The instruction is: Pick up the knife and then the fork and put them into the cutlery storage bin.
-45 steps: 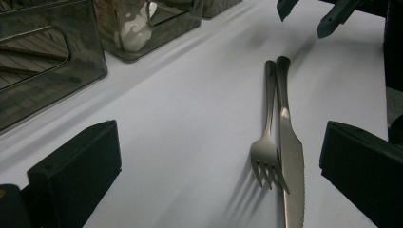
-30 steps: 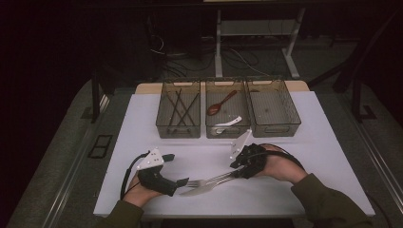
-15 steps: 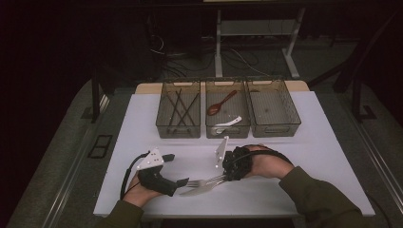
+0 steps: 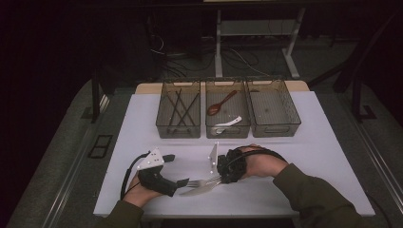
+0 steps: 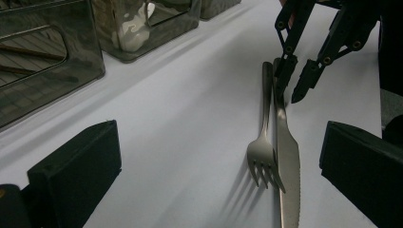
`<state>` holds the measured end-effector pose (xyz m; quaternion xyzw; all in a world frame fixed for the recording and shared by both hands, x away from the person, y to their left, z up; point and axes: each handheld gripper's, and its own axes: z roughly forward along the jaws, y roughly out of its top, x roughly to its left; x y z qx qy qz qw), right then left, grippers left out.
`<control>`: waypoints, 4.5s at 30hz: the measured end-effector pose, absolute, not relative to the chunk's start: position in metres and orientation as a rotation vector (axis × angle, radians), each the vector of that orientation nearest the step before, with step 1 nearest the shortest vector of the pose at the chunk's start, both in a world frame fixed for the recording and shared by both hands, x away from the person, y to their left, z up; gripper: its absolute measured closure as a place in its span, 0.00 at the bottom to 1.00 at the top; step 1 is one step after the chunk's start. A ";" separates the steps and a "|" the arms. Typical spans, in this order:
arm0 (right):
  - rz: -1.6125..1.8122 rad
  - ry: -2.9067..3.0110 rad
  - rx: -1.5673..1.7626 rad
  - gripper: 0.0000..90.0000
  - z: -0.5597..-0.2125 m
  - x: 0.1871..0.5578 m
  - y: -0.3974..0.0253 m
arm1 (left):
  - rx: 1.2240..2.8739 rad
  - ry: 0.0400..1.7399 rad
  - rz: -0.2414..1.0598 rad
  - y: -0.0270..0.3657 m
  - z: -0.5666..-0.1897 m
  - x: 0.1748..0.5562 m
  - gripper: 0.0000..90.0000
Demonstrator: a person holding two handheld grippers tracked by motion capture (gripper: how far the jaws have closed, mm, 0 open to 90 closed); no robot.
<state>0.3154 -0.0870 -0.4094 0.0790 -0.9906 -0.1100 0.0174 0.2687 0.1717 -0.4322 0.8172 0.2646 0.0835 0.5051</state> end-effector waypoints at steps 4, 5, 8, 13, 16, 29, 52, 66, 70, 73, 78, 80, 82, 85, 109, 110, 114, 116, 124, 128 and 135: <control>-0.291 -3.088 0.276 0.87 -0.409 0.313 -0.082 | 1.972 0.637 0.200 0.172 -0.432 0.269 0.00; -0.277 -3.090 0.284 0.86 -0.408 0.313 -0.081 | 1.971 0.637 0.201 0.172 -0.432 0.269 0.00; -0.249 -3.130 0.314 0.83 -0.410 0.313 -0.079 | 1.967 0.641 0.201 0.172 -0.432 0.269 0.00; -0.203 -3.120 0.338 0.84 -0.417 0.311 -0.076 | 1.966 0.639 0.199 0.173 -0.432 0.269 0.00; -0.203 -3.118 0.342 0.84 -0.417 0.312 -0.076 | 1.963 0.642 0.200 0.173 -0.432 0.269 0.00; -0.122 -3.122 0.385 0.88 -0.417 0.310 -0.068 | 1.974 0.642 0.202 0.173 -0.432 0.269 0.00; -0.399 -3.038 0.255 0.89 -0.402 0.322 -0.105 | 1.960 0.663 0.203 0.176 -0.432 0.270 0.00; -0.742 -2.999 -0.037 0.89 -0.390 0.340 -0.153 | 1.958 0.655 0.198 0.175 -0.432 0.270 0.00; -0.876 -2.972 -0.158 0.89 -0.385 0.344 -0.167 | 1.957 0.652 0.197 0.175 -0.432 0.270 0.00; -0.967 -2.960 -0.236 0.89 -0.382 0.347 -0.177 | 1.958 0.650 0.197 0.175 -0.432 0.270 0.00; -1.076 -2.945 -0.337 0.89 -0.378 0.352 -0.191 | 1.962 0.641 0.198 0.174 -0.432 0.270 0.00; -1.110 -2.939 -0.379 0.89 -0.377 0.353 -0.197 | 1.964 0.638 0.199 0.174 -0.432 0.269 0.00; -1.146 -2.923 -0.422 0.89 -0.377 0.355 -0.202 | 1.965 0.637 0.199 0.174 -0.432 0.269 0.00; -1.199 -2.898 -0.490 0.89 -0.379 0.356 -0.208 | 1.964 0.636 0.199 0.174 -0.432 0.269 0.00; -1.596 -2.739 -0.876 0.89 -0.366 0.368 -0.255 | 1.973 0.621 0.197 0.172 -0.431 0.269 0.00; -1.616 -2.729 -0.895 0.89 -0.365 0.368 -0.258 | 1.973 0.621 0.196 0.172 -0.432 0.269 0.00; -1.675 -2.707 -0.972 0.89 -0.361 0.370 -0.270 | 1.970 0.623 0.193 0.171 -0.432 0.269 0.00; -1.703 -2.695 -1.016 0.89 -0.359 0.370 -0.276 | 1.973 0.624 0.194 0.172 -0.432 0.269 0.00; -1.781 -2.680 -1.150 0.89 -0.346 0.379 -0.297 | 1.976 0.626 0.195 0.172 -0.432 0.270 0.00; -1.816 -2.675 -1.211 0.89 -0.337 0.387 -0.305 | 1.973 0.624 0.191 0.172 -0.432 0.270 0.00; -1.837 -2.683 -1.301 0.89 -0.324 0.402 -0.316 | 1.976 0.625 0.195 0.172 -0.432 0.270 0.00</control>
